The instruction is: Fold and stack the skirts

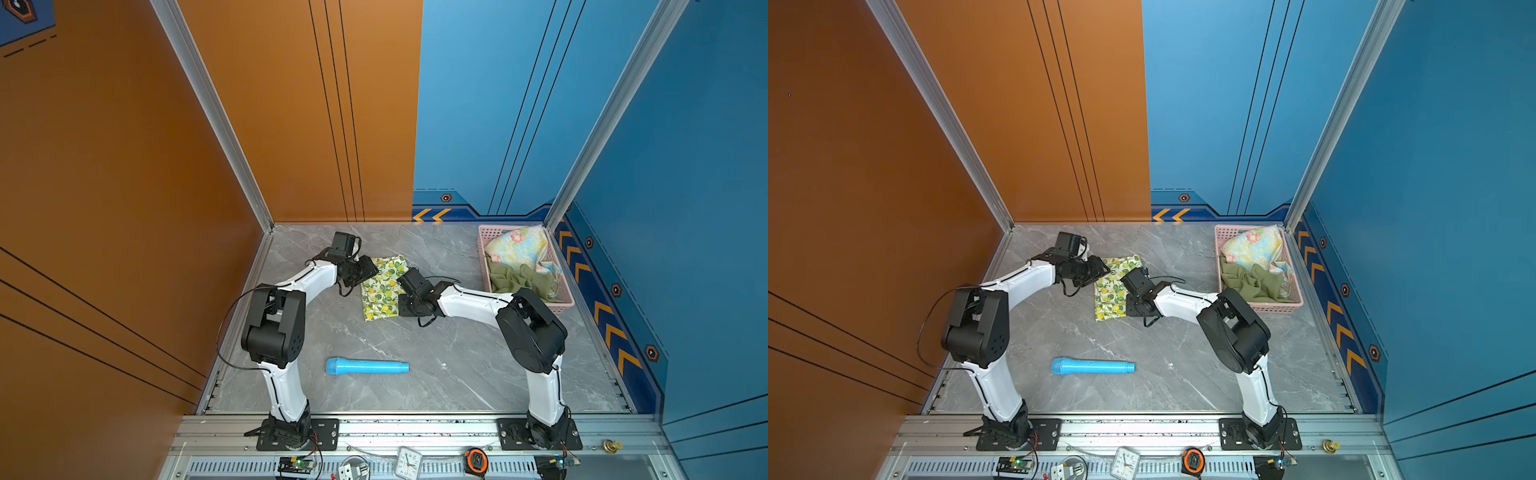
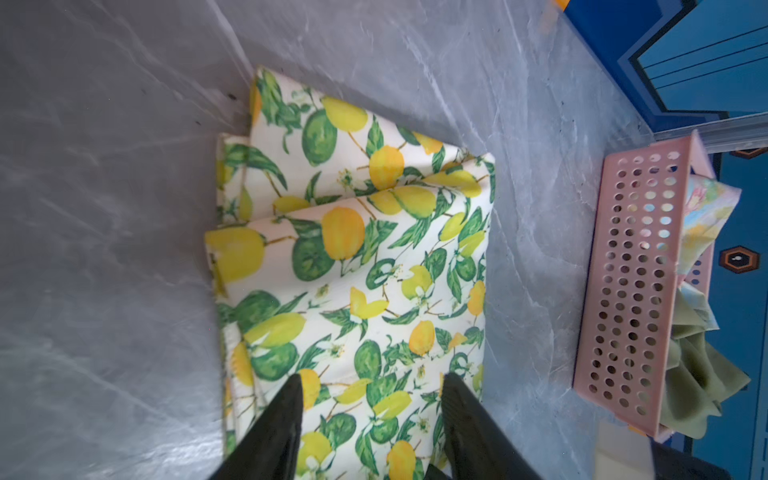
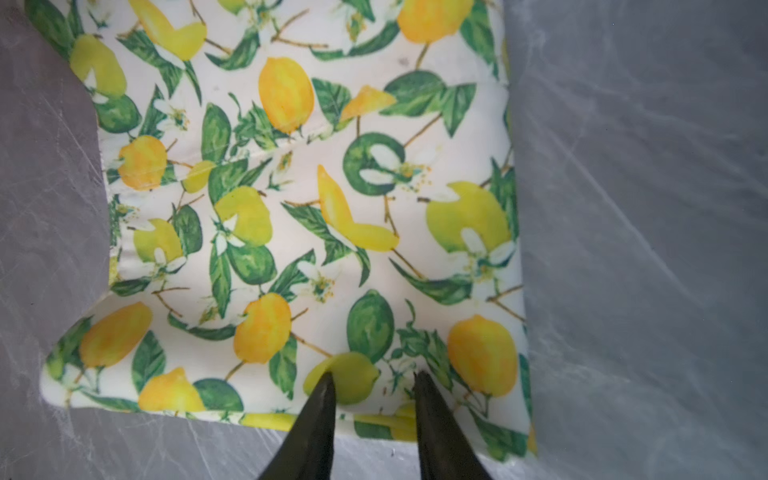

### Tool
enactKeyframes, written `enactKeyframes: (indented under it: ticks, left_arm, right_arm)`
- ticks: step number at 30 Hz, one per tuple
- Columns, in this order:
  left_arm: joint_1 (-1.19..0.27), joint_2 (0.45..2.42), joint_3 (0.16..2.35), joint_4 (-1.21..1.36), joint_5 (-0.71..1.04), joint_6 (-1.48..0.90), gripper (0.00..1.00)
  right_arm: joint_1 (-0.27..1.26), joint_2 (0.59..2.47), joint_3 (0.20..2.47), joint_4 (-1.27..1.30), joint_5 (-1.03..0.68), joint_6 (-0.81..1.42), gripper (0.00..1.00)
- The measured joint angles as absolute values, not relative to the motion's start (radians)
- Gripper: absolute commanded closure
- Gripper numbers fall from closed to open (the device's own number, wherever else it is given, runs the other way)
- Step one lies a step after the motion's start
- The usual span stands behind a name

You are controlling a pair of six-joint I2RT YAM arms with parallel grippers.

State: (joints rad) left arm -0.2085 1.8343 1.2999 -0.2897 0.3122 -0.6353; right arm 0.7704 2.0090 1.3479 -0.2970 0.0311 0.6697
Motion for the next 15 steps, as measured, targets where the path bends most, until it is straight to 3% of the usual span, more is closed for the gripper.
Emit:
enactKeyframes:
  ticks: [15]
  left_arm:
    - [-0.179, 1.802, 1.172, -0.325, 0.281, -0.615, 0.38]
  right_arm:
    - [0.691, 1.977, 1.435, -0.305, -0.005, 0.654, 0.50]
